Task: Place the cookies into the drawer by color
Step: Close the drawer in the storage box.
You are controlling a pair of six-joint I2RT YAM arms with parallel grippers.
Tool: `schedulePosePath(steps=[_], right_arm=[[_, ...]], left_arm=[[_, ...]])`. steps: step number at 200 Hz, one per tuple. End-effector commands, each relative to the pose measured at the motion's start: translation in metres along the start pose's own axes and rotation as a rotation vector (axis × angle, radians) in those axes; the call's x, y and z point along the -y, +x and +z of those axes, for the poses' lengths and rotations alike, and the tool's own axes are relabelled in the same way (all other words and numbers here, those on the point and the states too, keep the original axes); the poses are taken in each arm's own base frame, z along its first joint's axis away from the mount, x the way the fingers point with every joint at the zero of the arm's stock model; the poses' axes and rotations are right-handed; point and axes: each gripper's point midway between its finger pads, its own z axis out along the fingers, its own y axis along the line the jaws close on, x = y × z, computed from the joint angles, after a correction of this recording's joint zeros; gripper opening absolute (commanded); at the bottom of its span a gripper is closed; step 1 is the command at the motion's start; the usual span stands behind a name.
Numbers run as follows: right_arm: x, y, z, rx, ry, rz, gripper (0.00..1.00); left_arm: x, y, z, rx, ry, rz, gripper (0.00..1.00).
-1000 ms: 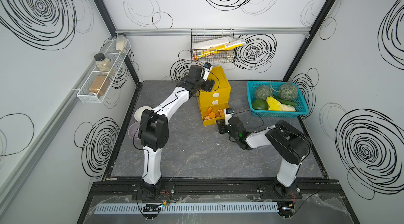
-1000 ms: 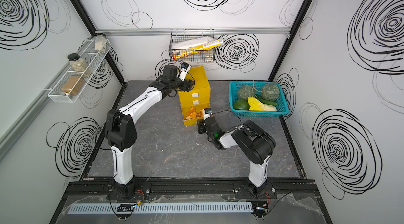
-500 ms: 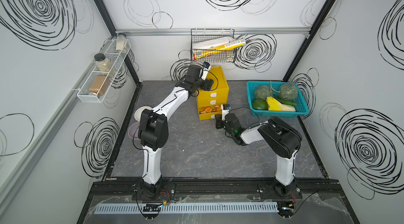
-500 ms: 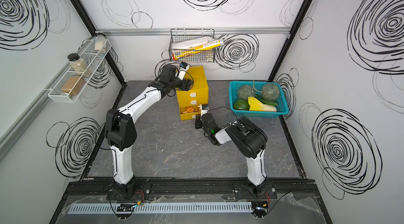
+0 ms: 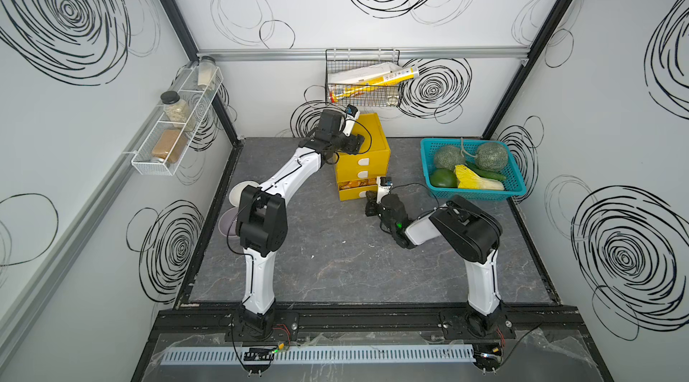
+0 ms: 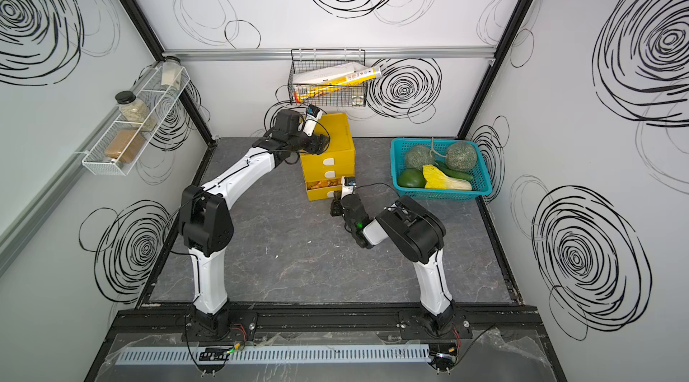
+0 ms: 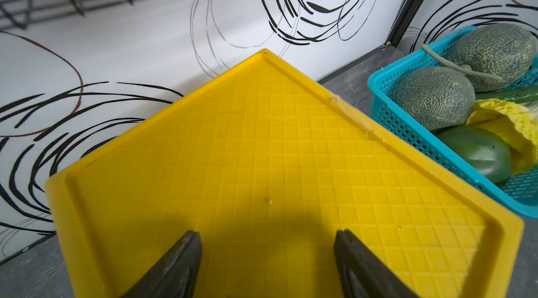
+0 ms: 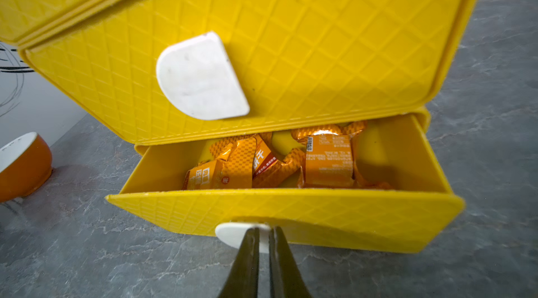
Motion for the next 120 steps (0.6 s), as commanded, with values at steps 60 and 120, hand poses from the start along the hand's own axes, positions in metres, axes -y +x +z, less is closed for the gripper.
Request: schedulePosePath(steps=[60,120], right_arm=[[-0.009,-0.021,0.006,0.125,-0.089,0.174,0.17],[-0.02,-0.033,-0.022,0.081,-0.159,0.238,0.21]], left_arm=[[-0.002,0.083,0.017,-0.255,0.03,-0.103,0.78],[-0.001,0.081,0.014,-0.254,0.032,-0.107,0.78]])
